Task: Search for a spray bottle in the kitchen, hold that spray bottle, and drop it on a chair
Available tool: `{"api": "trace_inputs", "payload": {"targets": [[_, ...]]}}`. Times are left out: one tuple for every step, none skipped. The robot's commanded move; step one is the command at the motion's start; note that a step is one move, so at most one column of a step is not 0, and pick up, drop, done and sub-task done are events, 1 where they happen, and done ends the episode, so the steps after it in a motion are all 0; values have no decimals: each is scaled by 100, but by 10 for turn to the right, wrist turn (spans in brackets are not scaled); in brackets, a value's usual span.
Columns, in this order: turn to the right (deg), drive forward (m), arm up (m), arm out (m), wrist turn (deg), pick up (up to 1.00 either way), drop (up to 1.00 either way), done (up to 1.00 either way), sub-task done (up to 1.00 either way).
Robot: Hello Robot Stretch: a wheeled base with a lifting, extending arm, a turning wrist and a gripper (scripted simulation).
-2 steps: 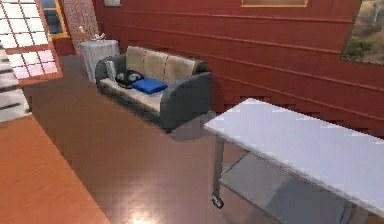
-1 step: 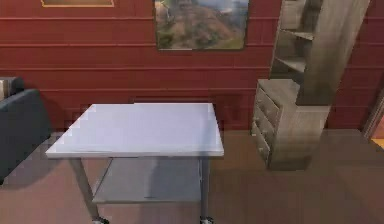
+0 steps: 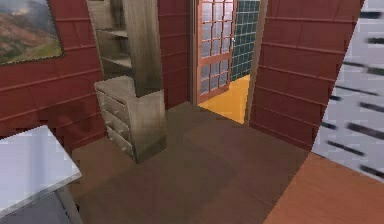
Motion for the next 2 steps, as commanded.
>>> {"api": "trace_inputs", "payload": {"targets": [[210,0,0,0,0,0,0,0,0],[0,0,50,0,0,0,0,0,0]]}}
